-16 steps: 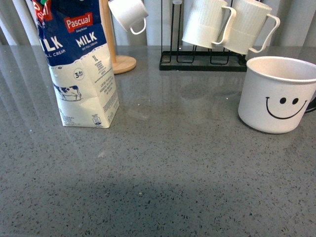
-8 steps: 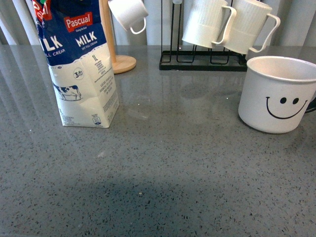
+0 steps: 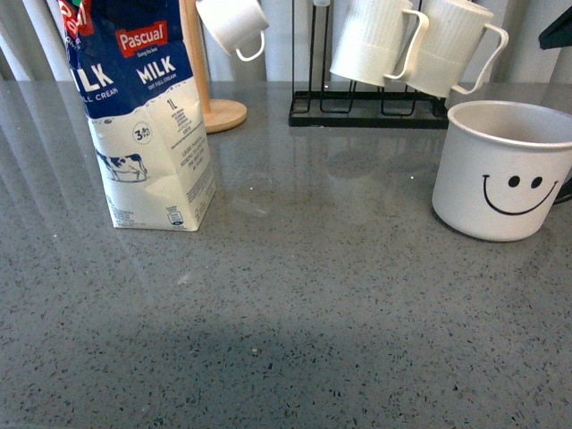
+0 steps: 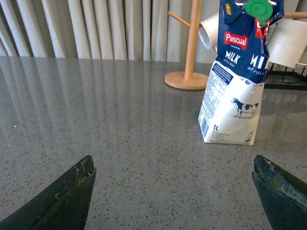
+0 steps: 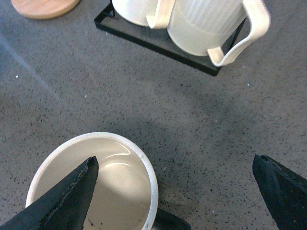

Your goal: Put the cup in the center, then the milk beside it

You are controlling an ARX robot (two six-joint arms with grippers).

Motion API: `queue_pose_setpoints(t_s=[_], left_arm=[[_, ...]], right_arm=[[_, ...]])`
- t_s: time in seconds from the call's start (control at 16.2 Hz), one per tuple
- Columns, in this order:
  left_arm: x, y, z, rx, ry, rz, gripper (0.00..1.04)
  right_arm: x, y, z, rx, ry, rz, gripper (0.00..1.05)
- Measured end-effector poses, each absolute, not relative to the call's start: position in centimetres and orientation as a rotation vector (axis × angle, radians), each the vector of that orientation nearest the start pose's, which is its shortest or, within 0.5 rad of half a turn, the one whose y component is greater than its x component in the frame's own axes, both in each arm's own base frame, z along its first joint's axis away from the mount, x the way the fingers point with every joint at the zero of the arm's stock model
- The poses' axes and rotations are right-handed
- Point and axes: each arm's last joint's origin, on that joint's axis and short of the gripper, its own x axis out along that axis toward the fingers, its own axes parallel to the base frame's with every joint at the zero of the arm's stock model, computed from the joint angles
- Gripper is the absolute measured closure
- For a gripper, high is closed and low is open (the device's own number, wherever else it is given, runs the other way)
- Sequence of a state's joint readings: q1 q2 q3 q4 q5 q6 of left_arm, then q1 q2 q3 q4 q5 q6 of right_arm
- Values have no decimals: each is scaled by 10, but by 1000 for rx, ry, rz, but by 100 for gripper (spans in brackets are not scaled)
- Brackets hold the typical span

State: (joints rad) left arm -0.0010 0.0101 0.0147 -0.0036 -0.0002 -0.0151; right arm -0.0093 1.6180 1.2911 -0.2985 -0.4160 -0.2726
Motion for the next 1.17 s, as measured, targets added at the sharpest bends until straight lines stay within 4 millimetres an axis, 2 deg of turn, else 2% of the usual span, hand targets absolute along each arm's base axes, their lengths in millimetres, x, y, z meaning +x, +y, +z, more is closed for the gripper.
queue_pose_setpoints(t_s=[0.19, 0.43, 0.68, 0.99, 1.17], left_arm=[[97, 0, 167, -15, -1, -1, 7], [97, 0, 167, -15, -1, -1, 7], [97, 0, 167, -15, -1, -1, 7], [97, 0, 167, -15, -1, -1, 7], [97, 0, 167, -15, -1, -1, 7]], right_arm=[[380, 22, 281, -186, 653, 539, 7], [382, 32, 270, -248, 693, 594, 7], [382, 31, 257, -315, 710, 589, 7], [386, 31, 251, -315, 715, 587, 62], [386, 30, 251, -307, 716, 582, 90]])
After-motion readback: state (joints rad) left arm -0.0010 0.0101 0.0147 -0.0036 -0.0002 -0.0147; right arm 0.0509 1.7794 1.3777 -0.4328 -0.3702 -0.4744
